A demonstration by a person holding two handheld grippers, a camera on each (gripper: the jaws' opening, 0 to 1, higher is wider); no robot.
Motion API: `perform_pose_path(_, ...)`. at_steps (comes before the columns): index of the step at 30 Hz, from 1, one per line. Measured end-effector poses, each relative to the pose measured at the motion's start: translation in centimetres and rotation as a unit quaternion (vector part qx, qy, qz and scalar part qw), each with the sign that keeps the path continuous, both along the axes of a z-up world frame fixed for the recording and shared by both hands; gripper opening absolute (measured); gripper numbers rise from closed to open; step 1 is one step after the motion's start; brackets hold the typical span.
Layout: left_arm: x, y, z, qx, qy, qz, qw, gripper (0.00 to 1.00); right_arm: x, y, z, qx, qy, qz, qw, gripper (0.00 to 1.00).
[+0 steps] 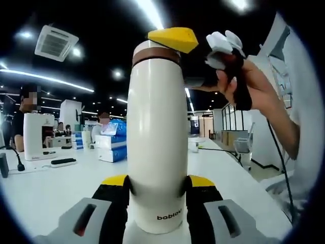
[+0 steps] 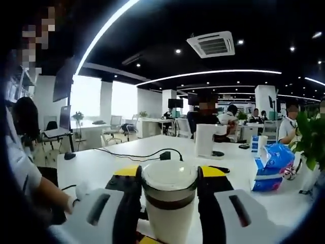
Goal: Grasp the water cup twist off the cup lid place the cup lid on the table
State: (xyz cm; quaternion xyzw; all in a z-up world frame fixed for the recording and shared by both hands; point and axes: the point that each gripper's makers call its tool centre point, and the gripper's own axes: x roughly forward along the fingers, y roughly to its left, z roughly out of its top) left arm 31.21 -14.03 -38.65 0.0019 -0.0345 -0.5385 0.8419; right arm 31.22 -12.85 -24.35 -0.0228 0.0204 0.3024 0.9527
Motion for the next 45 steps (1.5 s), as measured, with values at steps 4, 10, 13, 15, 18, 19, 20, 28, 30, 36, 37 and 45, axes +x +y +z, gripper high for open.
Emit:
perform_pose_path(4, 0.03, 0.10, 0.02, -0.001, 0.000, 0.001, 1.0000, 0.45, 0.03, 0.40, 0.06, -0.008, 0.004, 0.031, 0.9995, 0.45)
perform_pose_path(10, 0.06, 0.20, 0.00, -0.001, 0.000, 0.002, 1.0000, 0.45, 0.03, 0.66, 0.02, -0.012, 0.011, 0.076, 0.9970, 0.45)
perform_pose_path(13, 0.05, 0.20, -0.02, -0.001, -0.002, 0.002, 1.0000, 0.45, -0.03, 0.64, 0.03, -0.010, 0.011, 0.104, 0.9944, 0.45)
perform_pose_path(15, 0.05, 0.21, -0.04, -0.001, -0.002, 0.002, 1.0000, 0.45, 0.01, 0.70, 0.03, -0.009, 0.014, 0.122, 0.9924, 0.45)
perform_pose_path(18, 0.08, 0.23, -0.04, -0.001, -0.002, 0.002, 1.0000, 0.45, 0.02, 0.89, 0.04, -0.011, 0.015, 0.148, 0.9889, 0.45)
perform_pose_path(19, 0.08, 0.24, -0.04, -0.001, -0.002, 0.003, 1.0000, 0.45, 0.01, 0.91, 0.05, -0.012, 0.016, 0.157, 0.9875, 0.45)
perform_pose_path(20, 0.09, 0.23, -0.03, -0.001, -0.003, 0.003, 1.0000, 0.45, 0.02, 0.94, 0.05, -0.015, 0.018, 0.164, 0.9861, 0.45)
perform_pose_path(28, 0.13, 0.15, 0.06, -0.001, -0.003, 0.004, 1.0000, 0.45, -0.08, 1.03, 0.13, -0.025, 0.022, 0.227, 0.9732, 0.45)
perform_pose_path(30, 0.13, 0.12, 0.08, 0.000, -0.005, 0.004, 1.0000, 0.45, -0.23, 1.02, 0.14, -0.029, 0.017, 0.243, 0.9694, 0.45)
perform_pose_path(36, 0.13, 0.04, 0.12, 0.000, -0.005, 0.004, 1.0000, 0.45, -0.36, 0.97, 0.21, -0.035, 0.018, 0.278, 0.9599, 0.45)
perform_pose_path(37, 0.13, 0.03, 0.13, 0.000, -0.005, 0.004, 1.0000, 0.45, -0.44, 1.02, 0.20, -0.037, 0.018, 0.285, 0.9577, 0.45)
perform_pose_path(45, 0.07, -0.04, 0.14, 0.000, -0.005, 0.004, 1.0000, 0.45, -0.71, 1.12, 0.16, -0.034, 0.016, 0.334, 0.9416, 0.45)
